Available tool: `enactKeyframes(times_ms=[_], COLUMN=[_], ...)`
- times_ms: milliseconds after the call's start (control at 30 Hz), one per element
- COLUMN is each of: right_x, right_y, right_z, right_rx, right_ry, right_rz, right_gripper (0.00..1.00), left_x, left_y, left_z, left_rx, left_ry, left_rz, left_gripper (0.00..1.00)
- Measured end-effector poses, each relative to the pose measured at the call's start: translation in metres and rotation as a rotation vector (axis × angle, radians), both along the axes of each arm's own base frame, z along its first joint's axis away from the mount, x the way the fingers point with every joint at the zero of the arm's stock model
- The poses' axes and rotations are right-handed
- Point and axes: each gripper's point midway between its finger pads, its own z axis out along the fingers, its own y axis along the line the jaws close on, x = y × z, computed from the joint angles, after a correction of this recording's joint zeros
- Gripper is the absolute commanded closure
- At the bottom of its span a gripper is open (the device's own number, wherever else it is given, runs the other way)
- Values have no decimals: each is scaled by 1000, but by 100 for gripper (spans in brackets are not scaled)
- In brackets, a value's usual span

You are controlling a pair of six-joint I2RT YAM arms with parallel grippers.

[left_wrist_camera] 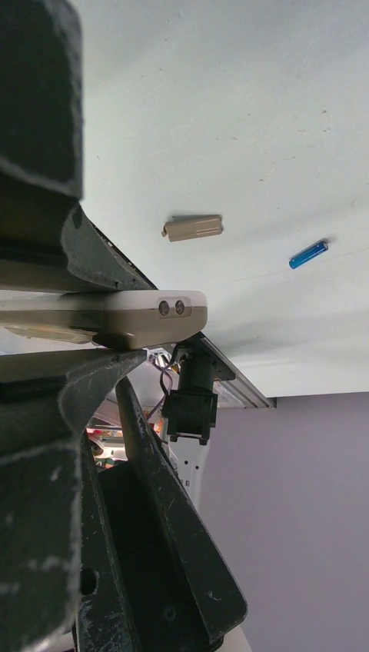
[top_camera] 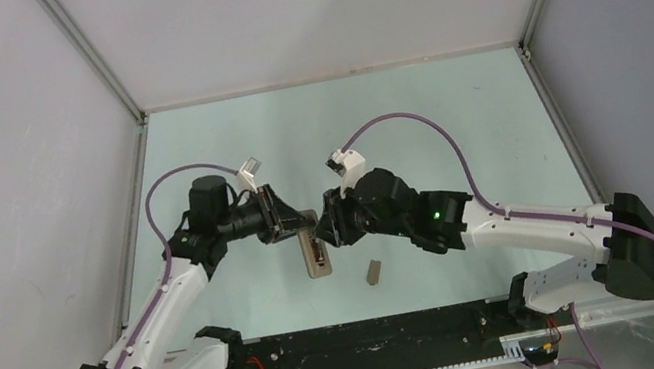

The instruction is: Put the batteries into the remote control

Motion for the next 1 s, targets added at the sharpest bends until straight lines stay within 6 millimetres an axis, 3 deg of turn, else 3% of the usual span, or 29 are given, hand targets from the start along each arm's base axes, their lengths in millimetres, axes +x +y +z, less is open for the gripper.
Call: enactKeyframes(times_ms=[433,767,1000], right_x=[4,5,0], right_y=[6,6,9], right_z=[-22,-29,-33], right_rx=[-55,-85,-106], right_ry=[21,18,15], right_rz=[9,15,31], right_gripper=[76,87,89], left_x=[-1,-1,-3], left_y=[0,0,2], left_z=[-1,-5,-12], left_rx=[4,17,35], left_ry=[-5,3,40], left_rz=[-8,-9,-1], left_gripper=[100,100,100])
